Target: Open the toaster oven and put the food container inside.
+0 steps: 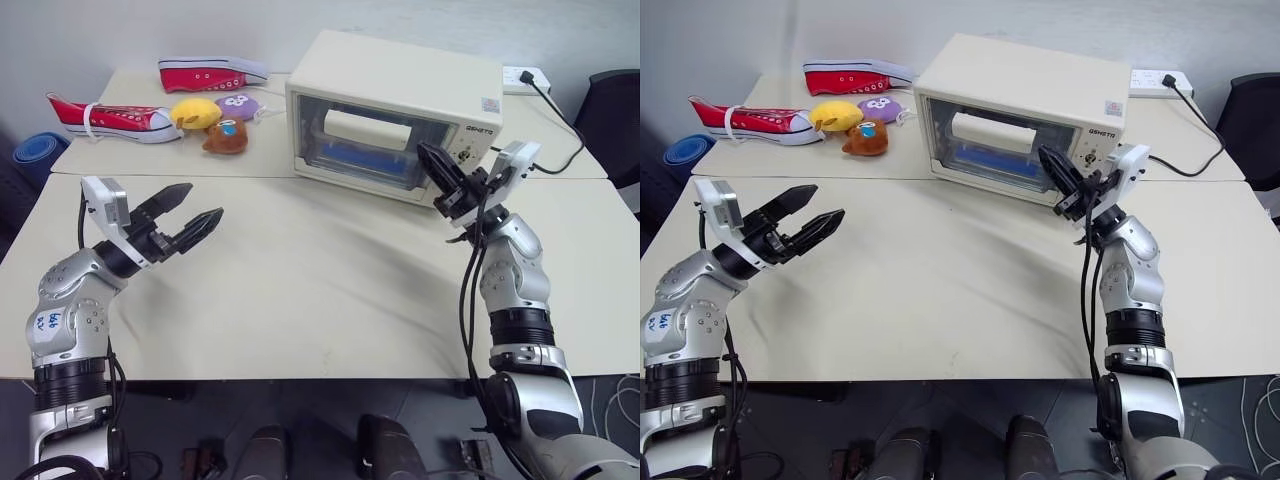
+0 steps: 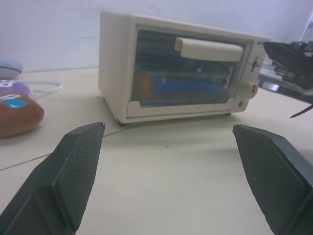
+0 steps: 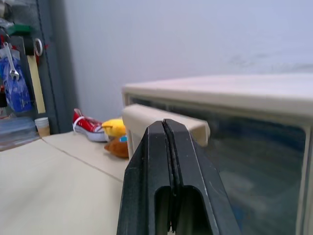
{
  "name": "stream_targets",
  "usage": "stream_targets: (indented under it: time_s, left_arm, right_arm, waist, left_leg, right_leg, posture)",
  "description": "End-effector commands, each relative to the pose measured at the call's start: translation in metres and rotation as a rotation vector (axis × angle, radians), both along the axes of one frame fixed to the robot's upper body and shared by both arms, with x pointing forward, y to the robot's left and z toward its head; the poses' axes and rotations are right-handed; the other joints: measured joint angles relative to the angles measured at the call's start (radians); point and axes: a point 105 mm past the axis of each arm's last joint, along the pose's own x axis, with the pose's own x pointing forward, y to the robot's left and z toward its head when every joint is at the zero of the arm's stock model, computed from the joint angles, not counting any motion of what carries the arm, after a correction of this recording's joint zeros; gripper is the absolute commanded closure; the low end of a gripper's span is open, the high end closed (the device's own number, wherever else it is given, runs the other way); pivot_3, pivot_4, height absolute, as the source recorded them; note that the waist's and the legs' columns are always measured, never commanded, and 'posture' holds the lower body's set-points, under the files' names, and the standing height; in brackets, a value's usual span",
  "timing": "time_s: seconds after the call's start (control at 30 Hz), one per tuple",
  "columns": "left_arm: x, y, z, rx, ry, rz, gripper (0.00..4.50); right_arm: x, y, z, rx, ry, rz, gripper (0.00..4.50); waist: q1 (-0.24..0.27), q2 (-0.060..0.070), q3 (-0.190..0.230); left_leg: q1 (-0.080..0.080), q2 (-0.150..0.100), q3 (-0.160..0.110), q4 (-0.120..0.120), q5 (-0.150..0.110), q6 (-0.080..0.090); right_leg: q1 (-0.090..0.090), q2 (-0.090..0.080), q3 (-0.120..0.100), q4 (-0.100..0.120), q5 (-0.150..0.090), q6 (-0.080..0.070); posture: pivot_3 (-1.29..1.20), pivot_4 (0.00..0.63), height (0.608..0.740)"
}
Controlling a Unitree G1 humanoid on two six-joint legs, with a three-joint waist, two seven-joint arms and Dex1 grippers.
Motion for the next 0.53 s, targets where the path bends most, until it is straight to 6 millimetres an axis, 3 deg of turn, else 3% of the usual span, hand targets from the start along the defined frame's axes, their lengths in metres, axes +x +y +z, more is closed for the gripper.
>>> stream_targets:
  time_s: [0.03, 0.13, 0.3, 0.47, 0.53]
  left_arm:
    - [-0.003, 0.005, 0.000, 0.070, -0.015, 0.012, 0.02]
    - [-0.012, 0.010, -0.015, 0.197, -0.005, 0.002, 0.00]
    - [-0.034, 0.024, -0.048, 0.378, 0.050, -0.012, 0.00]
    - [-0.044, 0.029, -0.065, 0.444, 0.059, -0.012, 0.00]
    - [-0.046, 0.027, -0.068, 0.429, 0.074, -0.017, 0.00]
  right_arm:
    - [-0.017, -0.005, 0.008, -0.040, -0.018, 0.065, 4.33]
    - [-0.042, 0.002, -0.012, -0.231, -0.005, 0.162, 3.58]
    - [-0.088, 0.000, -0.067, -0.555, 0.036, 0.330, 1.80]
    - [-0.105, -0.009, -0.090, -0.634, 0.070, 0.398, 0.07]
    - [-0.105, -0.008, -0.091, -0.644, 0.050, 0.380, 0.03]
  waist:
    - [0.000, 0.000, 0.000]
    - [0.000, 0.000, 0.000]
    - [0.002, 0.000, 0.000]
    - [0.006, 0.000, 0.000]
    - [0.007, 0.000, 0.000]
  left_leg:
    - [0.000, 0.000, 0.000, 0.000, 0.000, 0.000]
    - [0.000, 0.000, 0.001, -0.001, 0.000, 0.000]
    - [0.001, 0.001, 0.004, -0.003, 0.000, 0.000]
    - [0.001, 0.001, 0.005, 0.000, -0.001, 0.001]
    - [0.001, 0.001, 0.005, 0.000, -0.001, 0.001]
  right_leg:
    - [0.000, 0.000, 0.000, 0.000, 0.000, 0.000]
    - [0.000, 0.000, 0.000, 0.000, 0.000, 0.000]
    - [-0.001, 0.000, 0.000, -0.002, 0.000, 0.000]
    - [0.000, 0.000, 0.001, -0.001, 0.001, -0.002]
    - [0.000, 0.000, 0.000, -0.001, 0.001, -0.002]
  posture:
    - [0.00, 0.150, 0.740]
    - [0.00, 0.150, 0.740]
    - [0.00, 0.150, 0.740]
    - [0.00, 0.150, 0.740]
    - [0.00, 0.150, 0.740]
